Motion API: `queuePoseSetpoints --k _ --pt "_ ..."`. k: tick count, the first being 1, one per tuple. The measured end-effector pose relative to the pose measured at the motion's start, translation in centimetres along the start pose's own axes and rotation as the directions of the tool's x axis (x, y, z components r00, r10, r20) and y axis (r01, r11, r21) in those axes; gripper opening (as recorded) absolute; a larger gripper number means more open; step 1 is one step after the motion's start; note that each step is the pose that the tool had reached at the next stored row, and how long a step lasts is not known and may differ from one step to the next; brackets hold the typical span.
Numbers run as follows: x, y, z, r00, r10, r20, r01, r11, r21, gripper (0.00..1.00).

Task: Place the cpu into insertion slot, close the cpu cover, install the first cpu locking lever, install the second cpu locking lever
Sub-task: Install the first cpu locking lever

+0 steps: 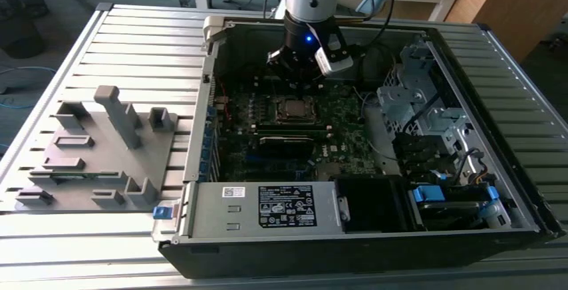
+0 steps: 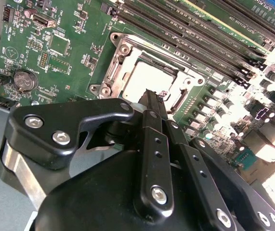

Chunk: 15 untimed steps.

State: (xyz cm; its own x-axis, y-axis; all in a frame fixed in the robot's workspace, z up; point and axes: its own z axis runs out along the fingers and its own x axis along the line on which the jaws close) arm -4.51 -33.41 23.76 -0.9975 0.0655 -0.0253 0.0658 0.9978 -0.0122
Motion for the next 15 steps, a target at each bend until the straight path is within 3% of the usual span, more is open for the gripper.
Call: queuePoseSetpoints --k 12,13,15 --pt "0.00 0.00 -0.11 1.0000 0.000 0.0000 0.000 1.0000 0.0000 0.10" --pt "0.00 0.00 -0.10 1.0000 0.000 -0.0020 0.000 1.0000 0.0001 0.10" --pt "0.00 0.00 -0.08 0.9998 0.000 -0.0183 0.000 1.0000 0.0013 0.10"
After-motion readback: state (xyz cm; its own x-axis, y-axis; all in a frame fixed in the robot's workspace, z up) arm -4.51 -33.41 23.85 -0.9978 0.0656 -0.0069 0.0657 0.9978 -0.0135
